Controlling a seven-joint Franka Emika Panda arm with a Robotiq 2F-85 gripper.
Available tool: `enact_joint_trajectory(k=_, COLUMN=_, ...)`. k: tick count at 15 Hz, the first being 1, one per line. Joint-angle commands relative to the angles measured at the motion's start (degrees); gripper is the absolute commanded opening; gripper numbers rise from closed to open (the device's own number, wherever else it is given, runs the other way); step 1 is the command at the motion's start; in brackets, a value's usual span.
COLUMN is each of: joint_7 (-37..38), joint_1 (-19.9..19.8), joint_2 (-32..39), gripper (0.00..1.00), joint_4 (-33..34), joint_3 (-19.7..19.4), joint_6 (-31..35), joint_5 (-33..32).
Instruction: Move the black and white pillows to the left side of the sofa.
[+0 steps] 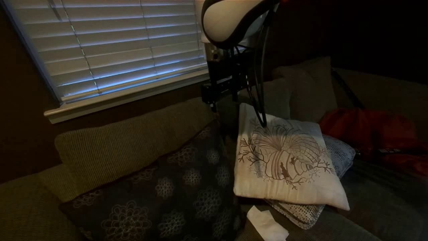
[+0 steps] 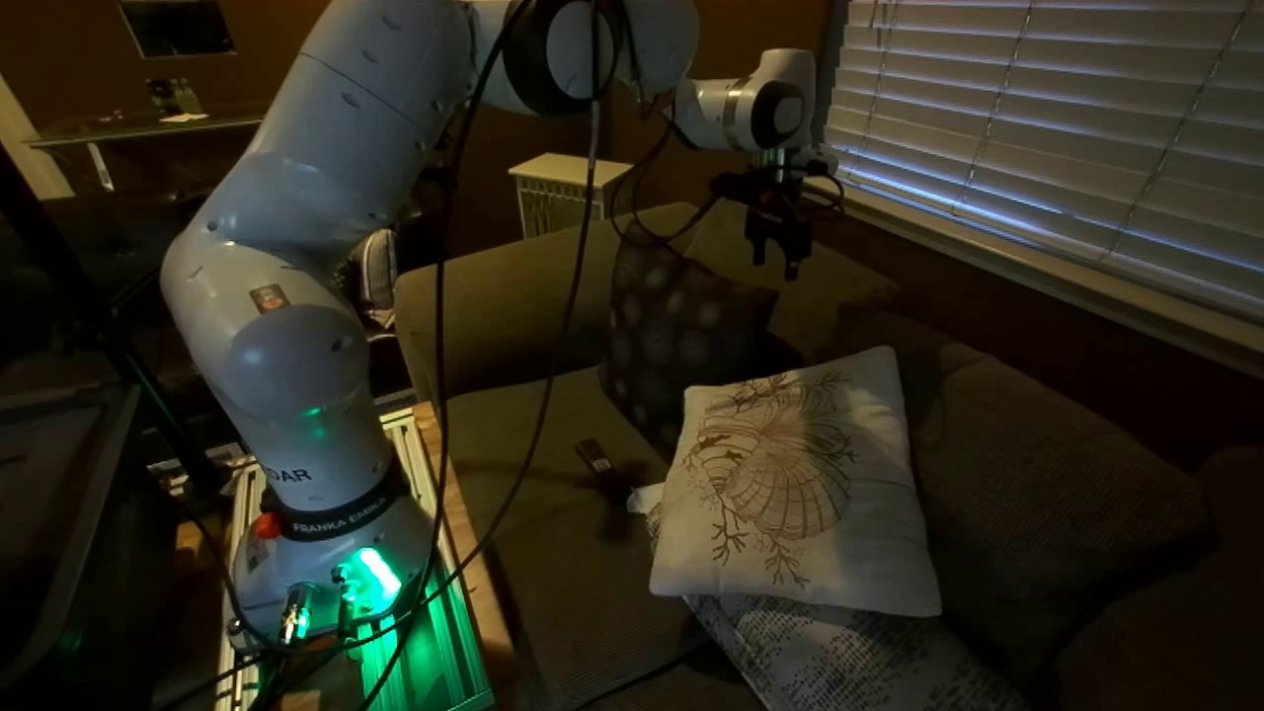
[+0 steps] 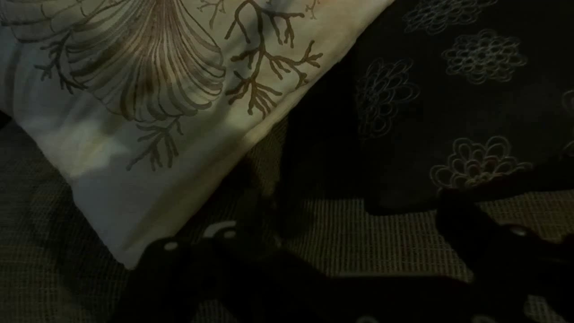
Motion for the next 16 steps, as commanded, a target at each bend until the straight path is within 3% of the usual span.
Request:
enact_joint_trajectory(k=1, joint_7=7.0, joint_1=1.7, joint_2=1.0, gripper=1.00, joint_4=-0.1, joint_3=-3.5, joint_6=-0.5, joint_5=-4.5)
enact_joint_trajectory(k=4, joint_7=13.0, joint_1=2.6, joint_2=1.4, gripper=1.00, joint_4=-1.4, joint_3=-6.3, joint_6=0.0, joint_5=-7.7)
enact_joint_trajectory(k=16, joint_7=21.4, joint_1=1.8, joint_2=7.7, gripper=1.00, joint_4=-0.9, joint_3=-9.0, joint_6=6.5, joint_5=-13.3)
